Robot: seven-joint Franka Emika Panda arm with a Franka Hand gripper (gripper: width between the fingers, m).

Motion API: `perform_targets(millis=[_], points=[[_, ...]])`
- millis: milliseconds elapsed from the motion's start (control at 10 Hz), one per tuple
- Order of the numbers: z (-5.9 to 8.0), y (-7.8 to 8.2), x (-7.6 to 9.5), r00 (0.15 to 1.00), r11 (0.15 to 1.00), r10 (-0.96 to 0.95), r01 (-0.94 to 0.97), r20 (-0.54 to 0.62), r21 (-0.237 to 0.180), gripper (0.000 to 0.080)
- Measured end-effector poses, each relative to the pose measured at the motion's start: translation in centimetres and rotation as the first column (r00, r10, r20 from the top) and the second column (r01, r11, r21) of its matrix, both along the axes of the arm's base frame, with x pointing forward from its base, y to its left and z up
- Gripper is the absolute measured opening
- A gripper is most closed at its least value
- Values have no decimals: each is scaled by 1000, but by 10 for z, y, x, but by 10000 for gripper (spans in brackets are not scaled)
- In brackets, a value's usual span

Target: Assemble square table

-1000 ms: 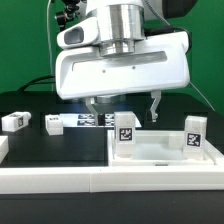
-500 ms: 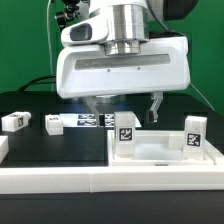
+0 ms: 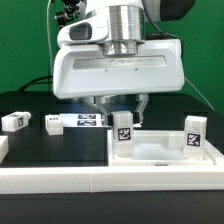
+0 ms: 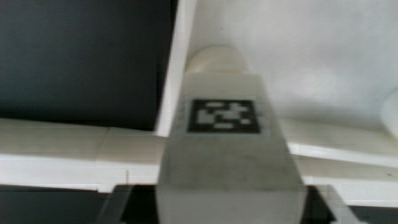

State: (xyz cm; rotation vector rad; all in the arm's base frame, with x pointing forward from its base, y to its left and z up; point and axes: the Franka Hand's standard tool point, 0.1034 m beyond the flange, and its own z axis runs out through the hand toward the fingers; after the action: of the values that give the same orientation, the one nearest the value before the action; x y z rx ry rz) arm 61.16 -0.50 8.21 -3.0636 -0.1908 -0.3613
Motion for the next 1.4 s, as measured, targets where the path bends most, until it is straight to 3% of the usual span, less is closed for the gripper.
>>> perform_targets(millis=[200, 600, 800, 1200, 1400], points=[[0, 0, 0, 999, 999, -35, 35, -3, 8, 288], [-1, 1, 0, 958, 955, -286, 288, -31, 71, 288], [-2, 4, 0, 881, 874, -470, 473, -53, 112, 290], [-2, 0, -2, 598, 578, -791, 799, -126, 164, 291], [-2, 1, -3, 359, 326, -913, 928, -195, 181, 294]])
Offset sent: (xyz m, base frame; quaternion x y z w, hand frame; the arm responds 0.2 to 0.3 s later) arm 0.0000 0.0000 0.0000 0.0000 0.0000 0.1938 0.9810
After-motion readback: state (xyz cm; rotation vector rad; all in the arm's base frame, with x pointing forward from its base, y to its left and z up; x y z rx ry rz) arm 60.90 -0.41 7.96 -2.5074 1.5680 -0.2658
